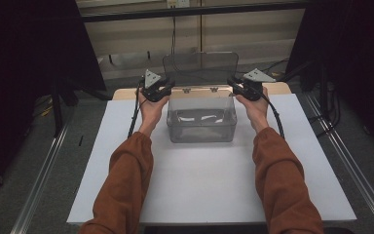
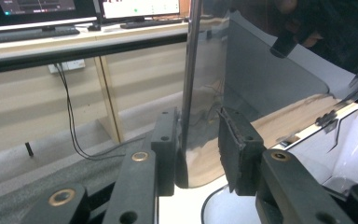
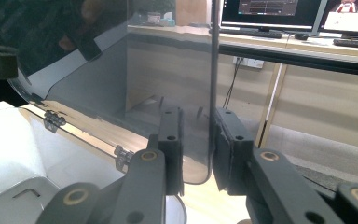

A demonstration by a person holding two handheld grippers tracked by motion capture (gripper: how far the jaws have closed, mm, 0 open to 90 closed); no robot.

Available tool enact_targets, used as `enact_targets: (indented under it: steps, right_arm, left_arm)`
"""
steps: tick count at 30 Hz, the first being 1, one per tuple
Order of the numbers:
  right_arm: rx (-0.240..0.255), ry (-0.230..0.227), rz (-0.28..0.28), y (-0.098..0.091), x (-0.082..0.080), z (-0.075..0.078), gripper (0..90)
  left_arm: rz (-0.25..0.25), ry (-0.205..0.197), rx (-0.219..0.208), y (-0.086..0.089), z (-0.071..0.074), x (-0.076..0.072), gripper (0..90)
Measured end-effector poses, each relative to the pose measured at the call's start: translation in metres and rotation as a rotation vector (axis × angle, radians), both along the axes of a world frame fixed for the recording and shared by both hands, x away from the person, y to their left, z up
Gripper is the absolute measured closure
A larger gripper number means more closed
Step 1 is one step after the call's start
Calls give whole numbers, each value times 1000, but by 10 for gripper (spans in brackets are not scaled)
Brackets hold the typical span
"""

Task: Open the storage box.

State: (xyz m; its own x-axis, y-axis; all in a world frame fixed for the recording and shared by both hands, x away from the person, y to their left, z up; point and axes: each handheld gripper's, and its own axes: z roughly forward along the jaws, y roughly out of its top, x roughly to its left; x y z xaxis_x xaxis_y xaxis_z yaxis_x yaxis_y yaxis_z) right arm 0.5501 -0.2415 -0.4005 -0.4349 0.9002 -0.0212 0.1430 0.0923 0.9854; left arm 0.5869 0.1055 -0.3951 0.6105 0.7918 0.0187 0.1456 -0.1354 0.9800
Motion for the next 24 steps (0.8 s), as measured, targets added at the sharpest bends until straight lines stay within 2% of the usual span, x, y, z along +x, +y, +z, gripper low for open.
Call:
enact_targets:
  steps: [2, 4, 6, 11, 13, 15, 18, 21, 24]
  right_arm:
    - [1, 2, 1, 0, 1, 0, 744]
    - [3, 11, 0, -1, 3, -1, 746]
    - [7, 17, -3, -1, 4, -3, 747]
    - [18, 24, -6, 1, 7, -6, 740]
    - [12, 34, -4, 0, 8, -7, 742]
    - [19, 35, -3, 0, 8, -8, 743]
    - [27, 43, -8, 0, 10, -8, 742]
    - [31, 54, -15, 2, 12, -7, 737]
    - [49, 56, -19, 2, 14, -7, 741]
  left_arm:
    - [1, 10, -19, 0, -1, 1, 690]
    - [-1, 17, -8, 1, 0, 3, 692]
    - [0, 25, -17, 1, -1, 4, 698]
    - [3, 33, -4, 1, -5, 7, 704]
    - [10, 43, -19, -1, -6, 7, 702]
    - [2, 42, -5, 0, -6, 10, 702]
    - [4, 52, -8, -1, -5, 13, 702]
    - [9, 77, -23, -1, -6, 16, 693]
    - [2, 93, -16, -1, -6, 19, 696]
